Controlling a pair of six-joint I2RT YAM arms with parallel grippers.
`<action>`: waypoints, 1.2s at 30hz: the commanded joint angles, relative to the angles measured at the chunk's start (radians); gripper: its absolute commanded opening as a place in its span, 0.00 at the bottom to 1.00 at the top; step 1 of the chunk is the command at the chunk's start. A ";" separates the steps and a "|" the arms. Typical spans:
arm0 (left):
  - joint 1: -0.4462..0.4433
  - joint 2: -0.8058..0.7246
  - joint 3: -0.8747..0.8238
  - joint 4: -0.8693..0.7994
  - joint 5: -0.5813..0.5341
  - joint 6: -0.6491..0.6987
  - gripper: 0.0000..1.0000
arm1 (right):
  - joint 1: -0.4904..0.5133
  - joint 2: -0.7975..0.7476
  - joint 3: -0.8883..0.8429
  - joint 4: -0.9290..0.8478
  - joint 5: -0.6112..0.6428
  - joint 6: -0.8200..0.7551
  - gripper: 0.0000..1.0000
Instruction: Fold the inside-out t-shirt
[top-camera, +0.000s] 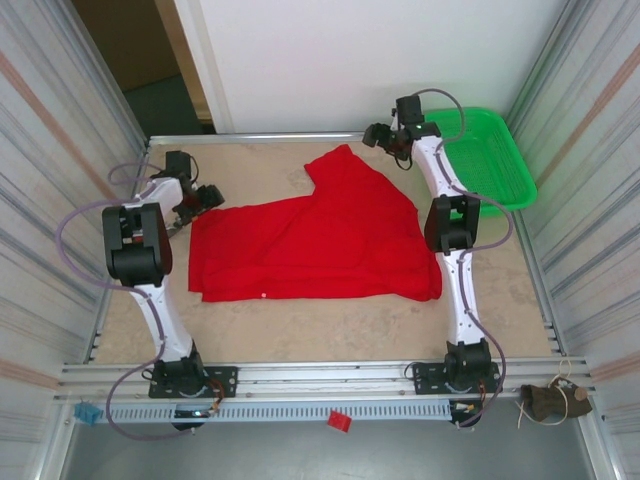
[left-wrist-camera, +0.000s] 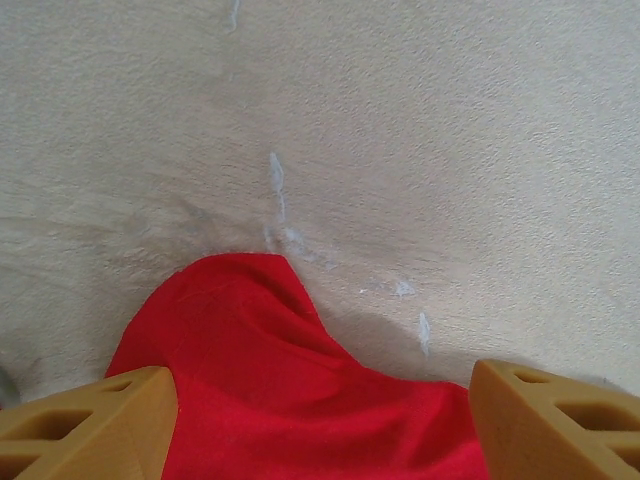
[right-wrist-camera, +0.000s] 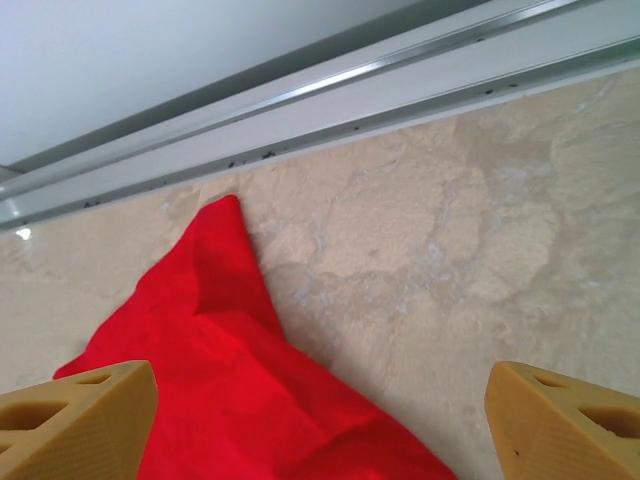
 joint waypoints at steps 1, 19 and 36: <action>0.001 0.011 0.022 -0.007 0.008 -0.013 0.77 | 0.016 0.062 0.041 0.091 -0.016 0.055 0.83; 0.026 0.045 0.041 -0.028 -0.011 -0.008 0.78 | 0.080 0.230 0.119 0.217 -0.101 0.125 0.73; 0.036 0.119 0.121 -0.073 -0.001 -0.016 0.77 | 0.065 0.176 0.114 0.185 -0.155 0.123 0.00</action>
